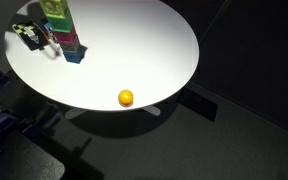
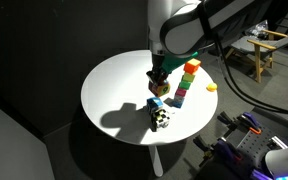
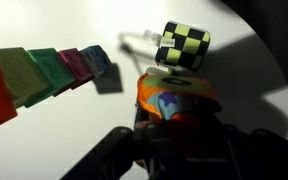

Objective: Put the plush block on top of the orange block

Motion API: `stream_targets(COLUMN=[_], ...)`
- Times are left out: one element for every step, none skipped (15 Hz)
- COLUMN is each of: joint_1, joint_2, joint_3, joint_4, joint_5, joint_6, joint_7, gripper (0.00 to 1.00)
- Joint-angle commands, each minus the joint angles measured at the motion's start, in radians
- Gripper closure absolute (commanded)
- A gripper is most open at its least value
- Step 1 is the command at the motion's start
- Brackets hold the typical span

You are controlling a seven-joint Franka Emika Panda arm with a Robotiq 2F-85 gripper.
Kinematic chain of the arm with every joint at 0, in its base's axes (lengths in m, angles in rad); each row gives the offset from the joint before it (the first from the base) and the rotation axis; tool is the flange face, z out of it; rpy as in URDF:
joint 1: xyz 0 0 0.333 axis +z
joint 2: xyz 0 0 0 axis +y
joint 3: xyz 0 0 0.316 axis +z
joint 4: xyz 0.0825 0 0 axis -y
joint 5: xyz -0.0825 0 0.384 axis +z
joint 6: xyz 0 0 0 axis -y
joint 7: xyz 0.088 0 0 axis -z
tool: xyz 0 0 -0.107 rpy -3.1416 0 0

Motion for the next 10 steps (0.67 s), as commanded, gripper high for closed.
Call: stream_targets(joint_1=[-0.032,-0.036,-0.041,-0.047,-0.054,-0.061,-0.068,-0.074,-0.080,-0.085], joint_2=[-0.107,-0.126,-0.144,-0.164,-0.184,-0.203,-0.221,-0.237,-0.255,-0.272], joint_3=[0.026,0.029,0.032,0.036,0.040,0.043,0.046,0.048,0.049,0.051], joint_4=[-0.039,-0.042,-0.046,-0.049,-0.054,-0.058,-0.060,-0.061,-0.063,-0.066], joint_5=[0.017,0.017,0.020,0.028,0.040,0.057,0.073,0.085,0.097,0.106], joint_6=[-0.052,-0.060,-0.072,-0.089,-0.105,-0.125,-0.145,-0.164,-0.182,-0.198], joint_7=[-0.013,-0.012,-0.012,-0.016,-0.022,-0.031,-0.038,-0.042,-0.045,-0.047], gripper=[0.81,0.81,0.81,0.81,0.81,0.81,0.81,0.81,0.81,0.81])
